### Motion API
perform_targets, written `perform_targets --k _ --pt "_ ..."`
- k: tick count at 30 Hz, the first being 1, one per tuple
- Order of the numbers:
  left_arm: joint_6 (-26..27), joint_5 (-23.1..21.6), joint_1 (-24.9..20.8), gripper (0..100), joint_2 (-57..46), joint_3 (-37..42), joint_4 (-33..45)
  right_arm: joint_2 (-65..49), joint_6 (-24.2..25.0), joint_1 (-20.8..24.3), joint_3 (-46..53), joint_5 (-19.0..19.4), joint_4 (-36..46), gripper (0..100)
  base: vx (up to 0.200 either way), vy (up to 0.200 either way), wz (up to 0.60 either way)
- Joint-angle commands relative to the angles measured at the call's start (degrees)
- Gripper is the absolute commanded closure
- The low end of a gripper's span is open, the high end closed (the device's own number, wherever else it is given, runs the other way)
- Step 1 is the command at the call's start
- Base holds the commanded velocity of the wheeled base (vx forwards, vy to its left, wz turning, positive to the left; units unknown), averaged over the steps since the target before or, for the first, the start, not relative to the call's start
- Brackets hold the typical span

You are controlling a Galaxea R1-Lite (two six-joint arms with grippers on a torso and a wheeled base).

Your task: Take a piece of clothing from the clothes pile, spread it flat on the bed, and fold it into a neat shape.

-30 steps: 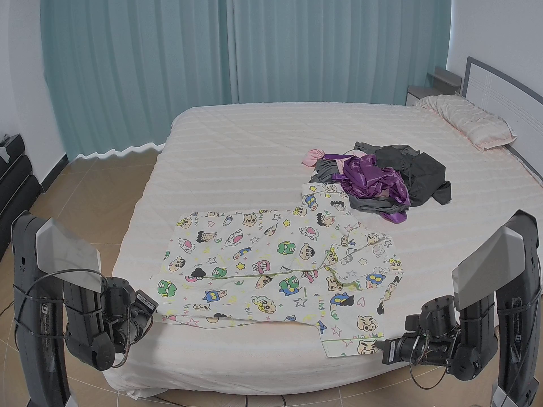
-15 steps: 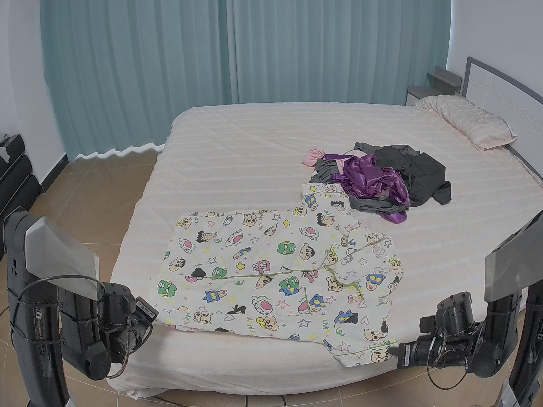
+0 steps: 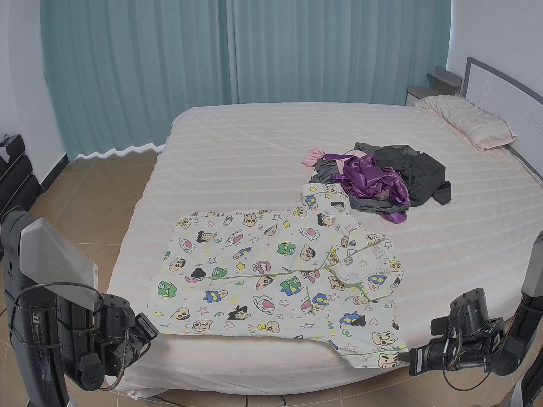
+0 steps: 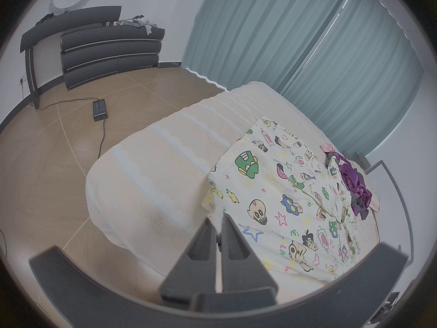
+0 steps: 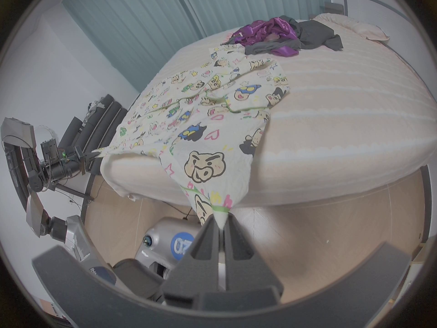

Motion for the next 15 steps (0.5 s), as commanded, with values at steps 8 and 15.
perform_targets --k 8,15 --pt "6.2 2.6 -2.2 100 -3.8 1.5 -0.4 -6.2 -0.8 1.0 1.0 -1.7 5.8 100 0.000 0.000 0.00" --pt "10.1 2.6 -4.9 100 -10.7 1.5 10.8 -6.3 -1.0 2.1 1.0 -3.6 6.9 100 0.000 0.000 0.00"
